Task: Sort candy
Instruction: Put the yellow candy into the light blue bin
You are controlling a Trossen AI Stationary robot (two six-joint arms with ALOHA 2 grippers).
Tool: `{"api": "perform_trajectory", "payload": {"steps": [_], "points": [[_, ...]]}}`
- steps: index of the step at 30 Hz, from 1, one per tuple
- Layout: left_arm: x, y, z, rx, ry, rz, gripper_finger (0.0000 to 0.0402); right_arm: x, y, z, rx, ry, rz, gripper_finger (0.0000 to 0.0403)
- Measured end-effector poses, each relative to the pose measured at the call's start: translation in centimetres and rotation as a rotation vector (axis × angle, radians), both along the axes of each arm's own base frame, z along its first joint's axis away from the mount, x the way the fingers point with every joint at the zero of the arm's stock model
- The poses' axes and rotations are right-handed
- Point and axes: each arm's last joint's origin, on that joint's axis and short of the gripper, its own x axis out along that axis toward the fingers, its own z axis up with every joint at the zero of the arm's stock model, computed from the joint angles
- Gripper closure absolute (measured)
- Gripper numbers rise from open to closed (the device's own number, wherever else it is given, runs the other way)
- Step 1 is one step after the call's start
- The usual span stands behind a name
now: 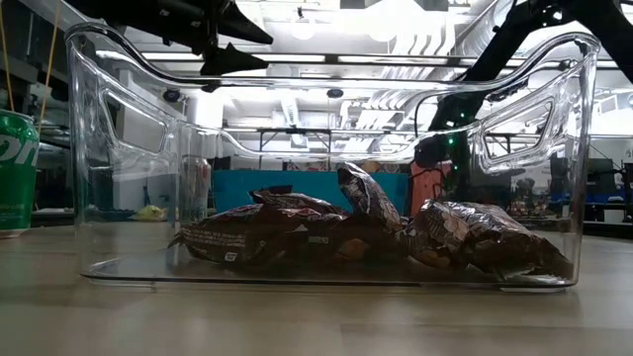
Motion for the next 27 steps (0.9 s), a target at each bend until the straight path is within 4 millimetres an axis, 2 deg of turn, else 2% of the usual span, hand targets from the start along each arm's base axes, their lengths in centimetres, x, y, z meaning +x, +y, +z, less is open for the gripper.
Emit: {"api": "perform_trajectory", "payload": {"steps": [2, 6, 7, 11, 14, 17, 20, 23, 27], "points": [[0.0, 0.0, 0.0, 0.0, -0.001, 0.006, 0.0215, -0.2, 0.3, -0.2, 0.023, 0.005, 0.004, 0.026], [0.0, 0.1, 0.0, 0.005, -0.002, 0.026, 0.0215, -0.5, 1.2, -0.9, 0.087, 0.034, 0.042, 0.0373], [0.0, 0.1, 0.0, 0.002, -0.003, 0.028, 0.0215, -0.5, 1.3, -1.0, 0.097, 0.035, 0.06, 0.0386], [0.0, 0.1, 0.1, -0.035, -0.013, 0.048, 0.0215, 0.4, 2.0, -1.0, 0.132, 0.041, 0.162, 0.038], [0.0, 0.1, 0.1, -0.041, -0.014, 0.05, 0.0215, 1.2, 2.9, 0.1, 0.144, -0.004, 0.251, 0.0396], [0.0, 0.1, 0.1, -0.041, -0.014, 0.051, 0.0215, 2.2, 3.8, 3.0, 0.065, -0.093, 0.337, 0.0395], [0.0, 0.2, 0.1, -0.036, -0.013, 0.067, 0.0215, 3.0, 5.3, 6.7, -0.041, -0.227, 0.425, 0.04], [-0.1, 0.3, 0.1, -0.025, -0.011, 0.105, 0.0215, 3.7, 7.3, 11.0, -0.154, -0.459, 0.563, 0.0399], [-0.1, 0.4, 0.1, -0.006, -0.007, 0.131, 0.0215, 4.5, 10.8, 16.3, -0.262, -0.795, 0.852, 0.0401]]}}
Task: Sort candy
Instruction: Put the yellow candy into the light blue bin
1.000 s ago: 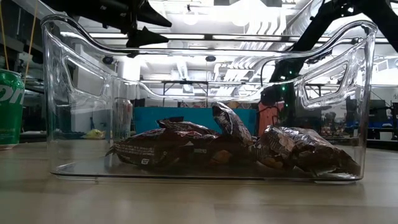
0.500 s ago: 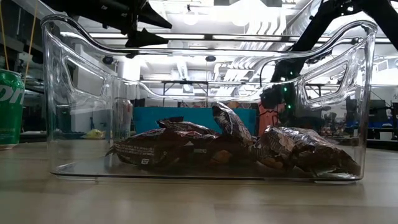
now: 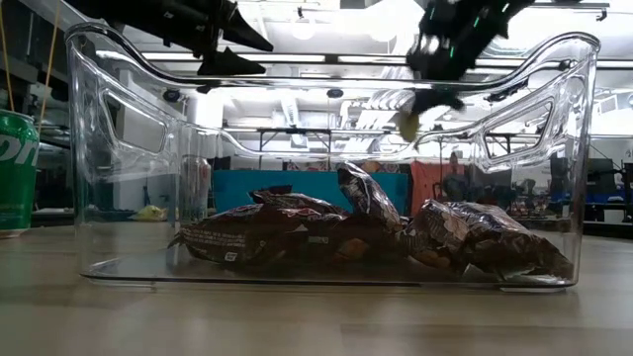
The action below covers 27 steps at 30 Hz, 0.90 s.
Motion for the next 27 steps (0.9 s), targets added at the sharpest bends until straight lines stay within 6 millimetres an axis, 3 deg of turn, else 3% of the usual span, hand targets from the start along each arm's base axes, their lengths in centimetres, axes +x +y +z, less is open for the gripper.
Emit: {"api": "perform_trajectory", "payload": {"steps": [4, 8, 17, 21, 27], "points": [[0.0, 0.0, 0.0, -0.025, -0.009, 0.008, 0.0215, 0.7, 3.9, 3.8, -0.114, -0.233, 0.294, 0.0401], [0.1, -0.2, 0.5, -0.092, -0.083, 0.013, 0.0215, 1.8, 7.4, 6.0, -0.206, -0.388, 0.481, 0.0402], [0.4, -2.2, 2.8, -0.066, -0.289, -0.265, 0.0215, 4.3, 12.5, 7.1, -0.273, -0.52, 0.649, 0.0402], [0.0, -3.4, 3.2, -0.054, -0.297, -0.357, 0.0215, 4.7, 13.4, 7.6, -0.281, -0.562, 0.581, 0.0402], [-0.3, -4.2, 3.7, 0.064, -0.303, -0.401, 0.0215, 5.6, 14.6, 7.5, -0.264, -0.601, 0.615, 0.0402]]}}
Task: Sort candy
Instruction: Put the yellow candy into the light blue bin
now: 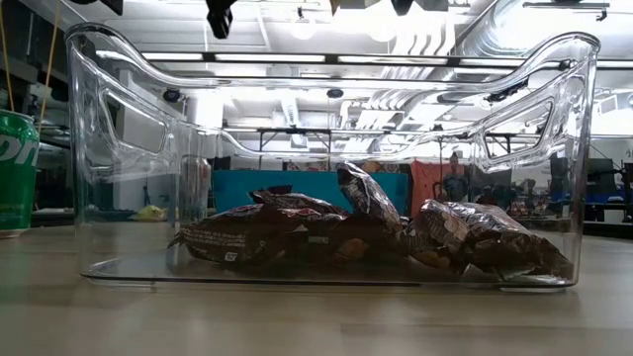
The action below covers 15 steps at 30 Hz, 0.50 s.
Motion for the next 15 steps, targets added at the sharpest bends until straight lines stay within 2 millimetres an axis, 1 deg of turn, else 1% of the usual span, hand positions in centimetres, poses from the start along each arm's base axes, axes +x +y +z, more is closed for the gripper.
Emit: {"api": "perform_trajectory", "payload": {"steps": [5, 11, 15], "points": [[0.0, 0.1, 0.0, 0.012, 0.0, 0.022, 0.0215, 0.4, 0.6, -0.3, 0.049, 0.016, 0.011, 0.0402], [0.0, 0.2, -0.1, 0.011, 0.004, 0.045, 0.0215, 0.5, 1.5, -0.4, 0.025, 0.016, 0.064, 0.0402], [0.0, 0.3, -0.1, 0.006, 0.007, 0.095, 0.0215, 0.5, 1.4, -0.4, 0.008, 0.015, 0.044, 0.0402]]}}
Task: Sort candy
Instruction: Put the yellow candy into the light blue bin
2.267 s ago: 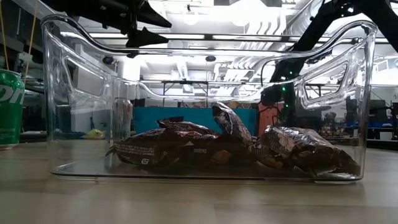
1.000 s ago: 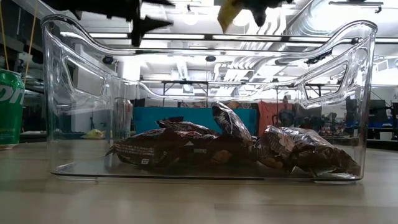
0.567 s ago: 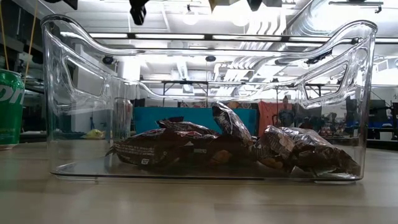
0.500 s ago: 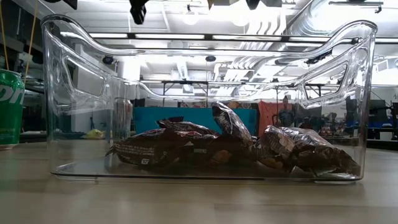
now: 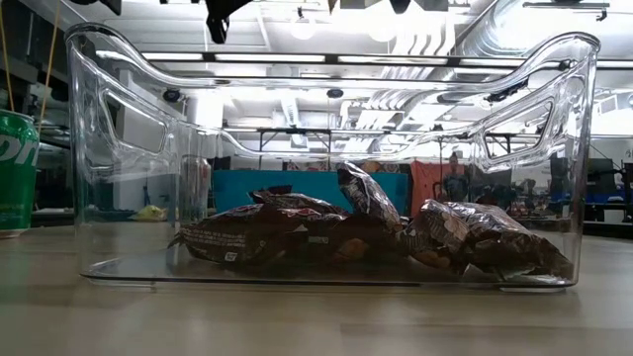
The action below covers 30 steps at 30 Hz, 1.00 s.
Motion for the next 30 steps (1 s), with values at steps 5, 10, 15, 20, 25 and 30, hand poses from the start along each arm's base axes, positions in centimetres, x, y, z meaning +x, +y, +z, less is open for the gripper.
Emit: {"api": "perform_trajectory", "payload": {"steps": [5, 10, 15, 20, 25, 30], "points": [[0.0, 0.2, 0.0, -0.007, -0.001, 0.07, 0.0215, 1.1, -2.8, -1.3, 0.017, 0.051, -0.25, 0.0402], [0.0, 0.4, 0.1, -0.06, -0.02, 0.13, 0.0215, 3.5, -7.7, -5.0, 0.086, 0.145, -0.46, 0.0402], [-0.1, 0.4, 0.3, -0.087, -0.043, 0.137, 0.0215, 5.4, -12.1, -9.8, 0.182, 0.251, -0.608, 0.0399], [-0.1, 0.4, 0.3, -0.089, -0.04, 0.137, 0.0215, 6.6, -14.1, -13.8, 0.289, 0.335, -0.693, 0.0358], [-0.1, 0.4, 0.3, -0.089, -0.039, 0.136, 0.0215, 7.1, -14.5, -15.5, 0.377, 0.344, -0.789, 0.0275], [-0.1, 0.4, 0.3, -0.081, -0.038, 0.137, 0.0215, 6.8, -14.7, -14.7, 0.373, 0.32, -0.789, 0.0206]]}}
